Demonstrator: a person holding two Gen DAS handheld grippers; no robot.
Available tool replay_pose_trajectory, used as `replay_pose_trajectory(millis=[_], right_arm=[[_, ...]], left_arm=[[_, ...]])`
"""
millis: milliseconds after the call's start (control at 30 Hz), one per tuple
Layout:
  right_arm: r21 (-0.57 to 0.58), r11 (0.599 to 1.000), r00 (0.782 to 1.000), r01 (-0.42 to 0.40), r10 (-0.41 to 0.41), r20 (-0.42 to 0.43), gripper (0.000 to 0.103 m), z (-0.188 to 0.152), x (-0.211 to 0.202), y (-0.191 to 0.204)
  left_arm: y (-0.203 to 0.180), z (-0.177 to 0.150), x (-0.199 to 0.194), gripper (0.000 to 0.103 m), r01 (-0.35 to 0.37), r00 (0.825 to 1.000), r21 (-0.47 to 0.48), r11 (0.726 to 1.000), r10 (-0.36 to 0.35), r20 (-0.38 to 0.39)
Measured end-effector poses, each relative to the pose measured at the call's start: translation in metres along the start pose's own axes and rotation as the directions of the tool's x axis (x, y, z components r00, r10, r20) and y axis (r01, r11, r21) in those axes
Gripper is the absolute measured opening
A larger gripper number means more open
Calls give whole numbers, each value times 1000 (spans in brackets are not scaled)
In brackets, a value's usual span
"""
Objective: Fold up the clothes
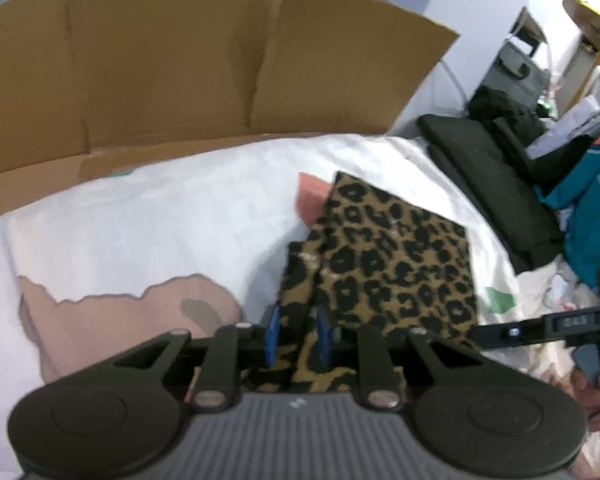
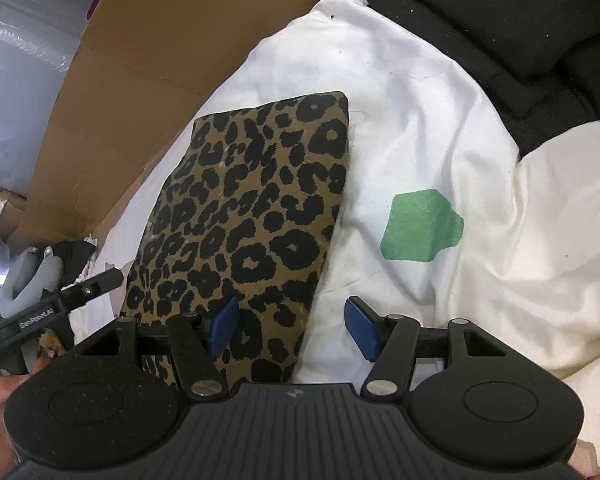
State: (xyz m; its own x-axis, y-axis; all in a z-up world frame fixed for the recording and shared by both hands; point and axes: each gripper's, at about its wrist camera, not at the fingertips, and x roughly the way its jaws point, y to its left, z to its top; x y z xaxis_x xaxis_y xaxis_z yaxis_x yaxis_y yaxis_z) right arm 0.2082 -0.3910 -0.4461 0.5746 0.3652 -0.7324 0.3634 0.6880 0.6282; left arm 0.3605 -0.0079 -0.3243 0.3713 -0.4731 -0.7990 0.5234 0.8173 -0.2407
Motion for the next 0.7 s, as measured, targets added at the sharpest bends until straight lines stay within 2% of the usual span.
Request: replay_pose_trajectory(millis=[100,267,500,567,633,700], right_arm=[[3,1000,1000,-1,1,-1,65,1,1,0],[11,1000,1000,-9,9,-1,65,2,1,-2],[45,998,999,-47,47,9,65,3,3,-7],[50,997,998,-56,56,12,65,4,5,-7],[55,996,998,-64,64,14,66,5,6,-8],[65,995,997,-72,71,17,66,6,7,-9]], left_arm=[[-8,0,9,26,19,1000,25,999,-19,-23],[-11,3,22,28,1,1000,40,999,0,-23],[-11,12,33,30,40,999,39,998,-39,-23],[-8,13,35,25,50,998,21,999,-49,-26],[-5,14,35,13,55,998,3,999,-54,-26],[-3,16,33,7,51,998,-10,999,-52,-22]])
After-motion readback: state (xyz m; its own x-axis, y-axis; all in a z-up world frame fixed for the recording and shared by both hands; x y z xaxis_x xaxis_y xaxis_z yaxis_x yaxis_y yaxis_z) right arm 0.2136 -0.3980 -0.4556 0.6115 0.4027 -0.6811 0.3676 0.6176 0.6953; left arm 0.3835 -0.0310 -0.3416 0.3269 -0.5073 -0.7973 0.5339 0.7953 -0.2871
